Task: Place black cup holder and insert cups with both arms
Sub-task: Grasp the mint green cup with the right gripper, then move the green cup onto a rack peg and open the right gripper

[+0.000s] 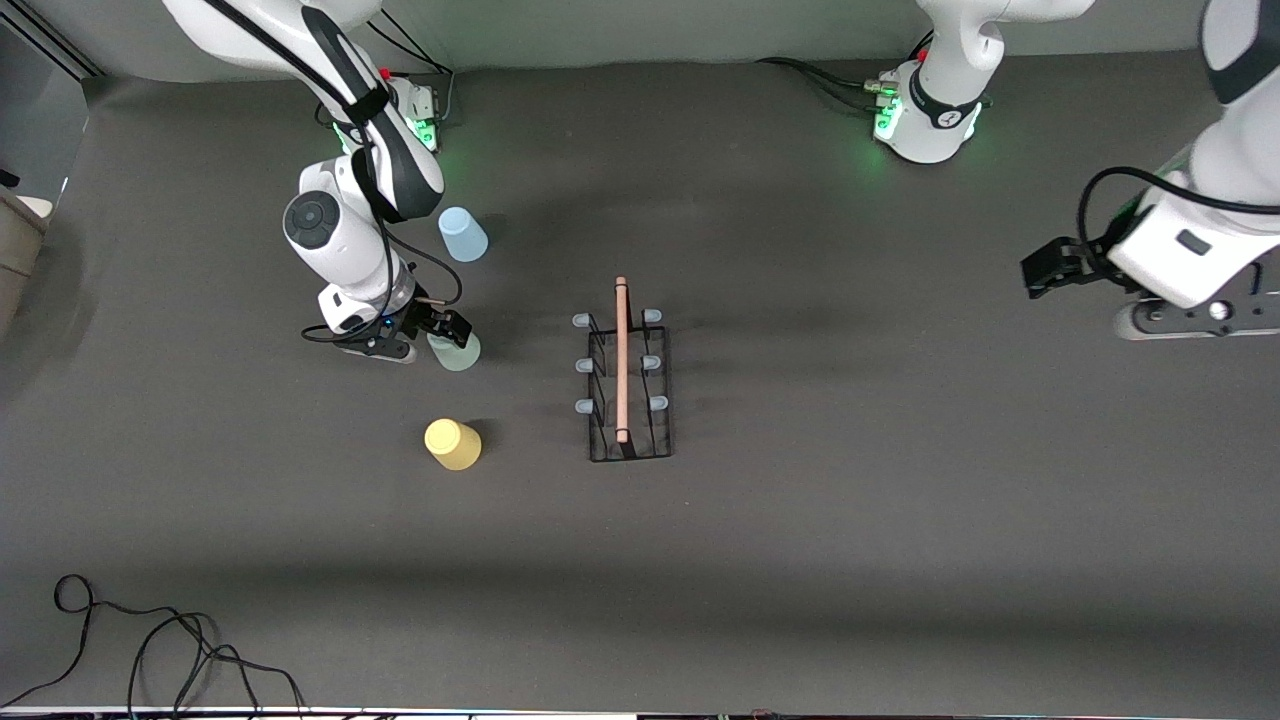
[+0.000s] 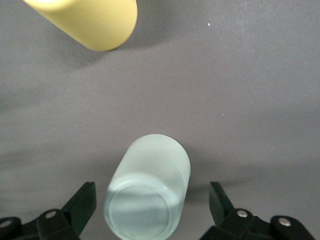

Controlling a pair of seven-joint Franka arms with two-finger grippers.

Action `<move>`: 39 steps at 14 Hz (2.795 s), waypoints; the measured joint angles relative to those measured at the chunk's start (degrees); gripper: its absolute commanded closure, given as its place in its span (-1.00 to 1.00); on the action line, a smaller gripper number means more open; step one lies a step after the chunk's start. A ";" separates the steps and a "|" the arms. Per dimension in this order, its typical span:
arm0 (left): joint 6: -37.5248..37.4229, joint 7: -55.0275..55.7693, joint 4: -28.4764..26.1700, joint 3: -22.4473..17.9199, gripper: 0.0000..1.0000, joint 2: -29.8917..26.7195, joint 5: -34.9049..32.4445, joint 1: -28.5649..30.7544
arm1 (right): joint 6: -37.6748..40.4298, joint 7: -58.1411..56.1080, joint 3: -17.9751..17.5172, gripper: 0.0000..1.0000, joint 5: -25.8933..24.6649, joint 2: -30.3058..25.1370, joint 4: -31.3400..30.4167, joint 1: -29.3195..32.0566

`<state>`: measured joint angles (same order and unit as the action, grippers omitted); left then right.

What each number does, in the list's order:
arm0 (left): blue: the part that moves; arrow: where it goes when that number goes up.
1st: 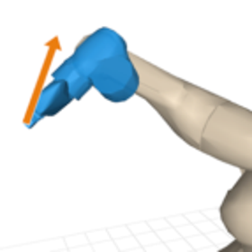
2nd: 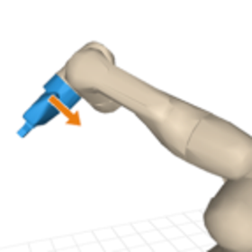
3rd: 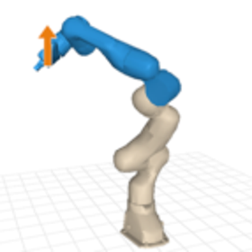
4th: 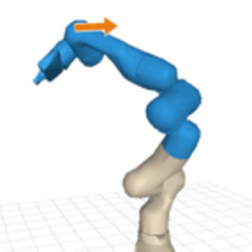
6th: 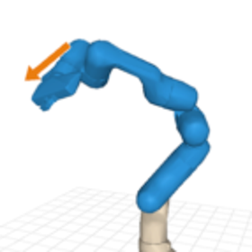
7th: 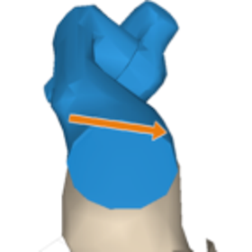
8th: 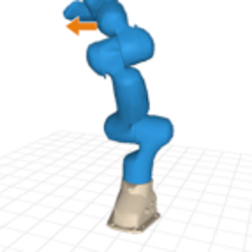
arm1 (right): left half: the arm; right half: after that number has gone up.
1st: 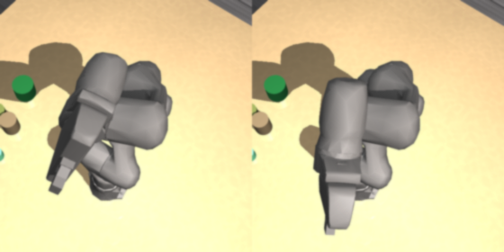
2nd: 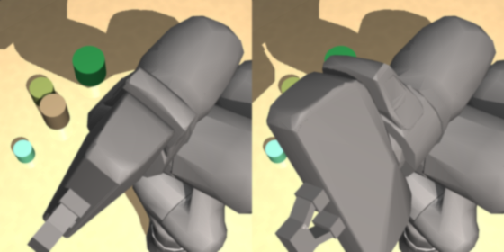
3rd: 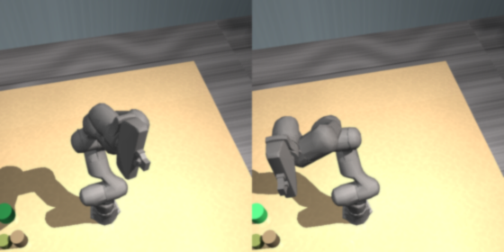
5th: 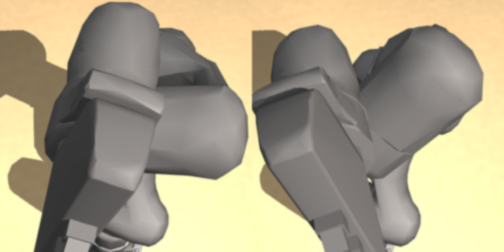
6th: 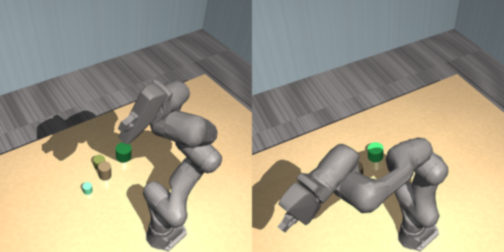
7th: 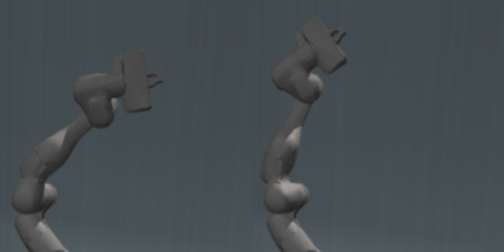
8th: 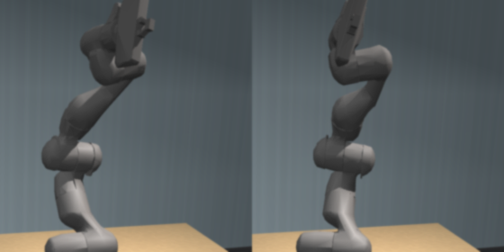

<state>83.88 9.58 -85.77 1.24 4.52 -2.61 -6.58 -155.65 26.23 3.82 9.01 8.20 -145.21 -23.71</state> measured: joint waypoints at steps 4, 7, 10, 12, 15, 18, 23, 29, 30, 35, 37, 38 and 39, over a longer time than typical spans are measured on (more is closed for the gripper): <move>0.20 -1.98 -0.63 0.02 -1.00 -0.05 0.01 3.10 | -0.01 0.00 0.00 1.00 0.00 2.19 -0.05 -0.01; 0.41 -3.20 -0.66 0.07 -1.00 -0.05 0.01 3.94 | 0.74 0.01 -0.02 1.00 0.01 1.65 0.43 -0.02; 1.20 -4.03 -0.68 0.17 -1.00 -0.05 0.06 4.12 | 8.05 0.05 0.18 1.00 0.08 -2.90 2.17 -0.01; 1.57 -4.08 -0.67 0.46 -1.00 -0.06 0.45 4.12 | 15.98 0.82 0.32 1.00 0.25 -7.63 4.93 -0.01; 2.48 -4.08 -0.67 0.56 -1.00 -0.05 1.39 4.15 | 22.72 6.98 0.13 1.00 0.36 -11.82 9.73 -0.23; 2.61 -4.09 -0.67 0.55 -1.00 -0.05 1.47 4.21 | 23.07 18.24 -0.10 1.00 0.44 -11.25 14.21 -6.20; 3.95 -4.09 -0.72 0.48 -1.00 0.04 1.46 5.12 | 23.06 34.64 -0.56 1.00 0.45 -5.07 22.76 -15.39; 3.96 -4.20 -0.72 1.11 -1.00 0.13 1.46 5.97 | 22.98 40.62 -0.56 1.00 0.45 4.36 30.58 -18.56; 3.96 -4.20 -0.72 1.25 -1.00 0.13 1.46 5.97 | 22.98 40.66 -0.55 1.00 0.45 5.02 30.88 -18.57; 3.96 -4.20 -0.74 1.33 -1.00 0.13 1.46 5.96 | 22.88 40.68 -0.50 -0.50 0.45 7.48 31.19 -18.57; 3.96 -4.20 -0.76 1.33 -1.00 0.14 1.46 5.96 | 22.87 40.68 -0.50 -0.51 0.45 7.75 31.25 -18.57; 3.96 -4.20 -0.76 1.34 -1.00 0.14 1.46 5.96 | 22.87 40.68 -0.50 -0.66 0.45 7.75 31.28 -18.57; 3.95 -4.20 -0.77 1.36 -1.00 0.14 1.46 5.96 | 22.87 40.69 -0.50 -0.68 0.45 7.75 31.33 -18.57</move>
<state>87.83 5.38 -86.54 2.60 4.66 -1.15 -0.62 -132.78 66.92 3.33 9.45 15.95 -113.88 -42.28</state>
